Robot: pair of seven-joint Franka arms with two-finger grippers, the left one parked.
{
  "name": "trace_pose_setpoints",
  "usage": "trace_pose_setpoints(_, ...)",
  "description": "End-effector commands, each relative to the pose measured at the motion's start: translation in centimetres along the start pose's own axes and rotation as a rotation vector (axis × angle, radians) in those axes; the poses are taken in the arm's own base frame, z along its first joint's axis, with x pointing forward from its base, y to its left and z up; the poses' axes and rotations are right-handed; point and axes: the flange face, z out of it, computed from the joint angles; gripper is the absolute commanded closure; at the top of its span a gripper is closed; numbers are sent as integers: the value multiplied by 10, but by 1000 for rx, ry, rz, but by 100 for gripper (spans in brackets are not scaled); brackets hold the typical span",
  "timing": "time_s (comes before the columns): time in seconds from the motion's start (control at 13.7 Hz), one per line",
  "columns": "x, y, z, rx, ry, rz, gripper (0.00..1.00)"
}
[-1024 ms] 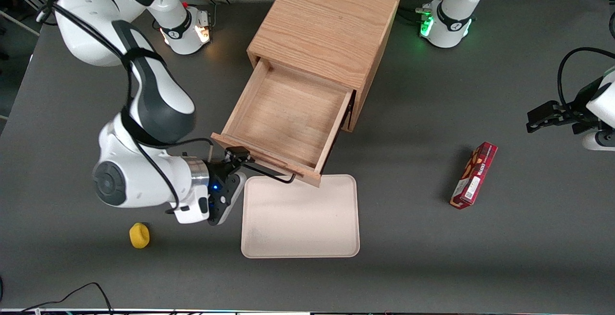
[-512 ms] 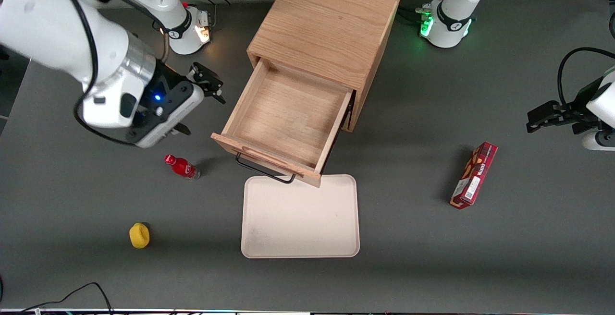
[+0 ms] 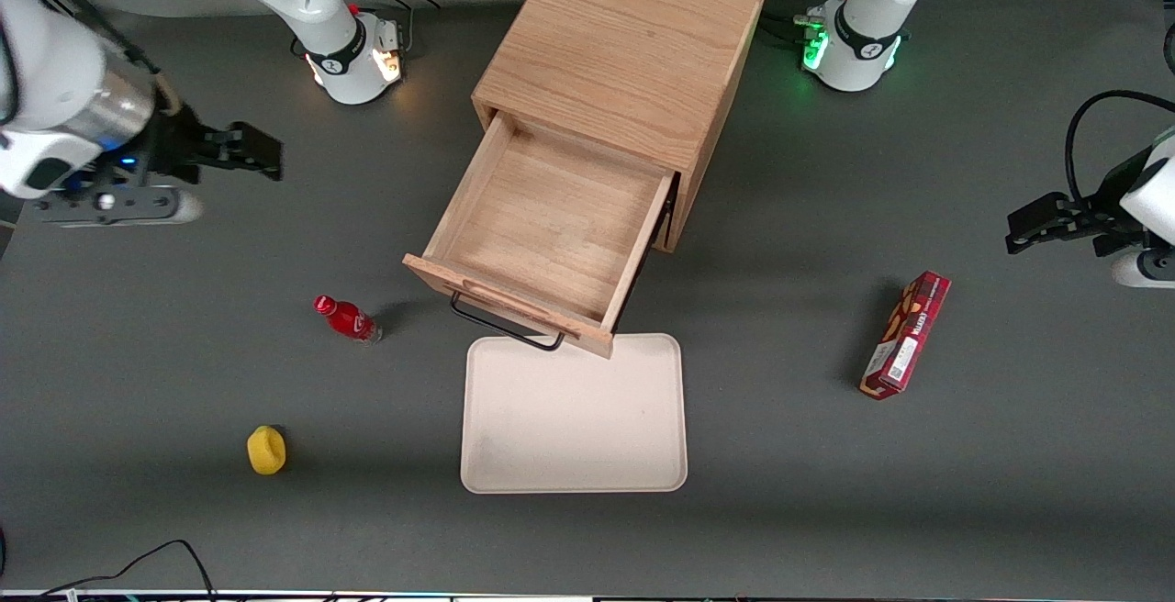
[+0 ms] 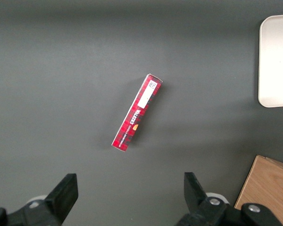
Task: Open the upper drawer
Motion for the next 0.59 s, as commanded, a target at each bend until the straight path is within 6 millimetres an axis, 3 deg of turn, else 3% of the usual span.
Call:
trace_pose_setpoints(0.0,-70,49,58,-11,99,37,0)
trace_pose_setpoints(0.07,-91,57,74,-5,142,19,0)
trace_pose_setpoints(0.22,-106,99,80,86,159,-17,0)
trace_pose_setpoints(0.51,-97,100,57,90,169,-16,0)
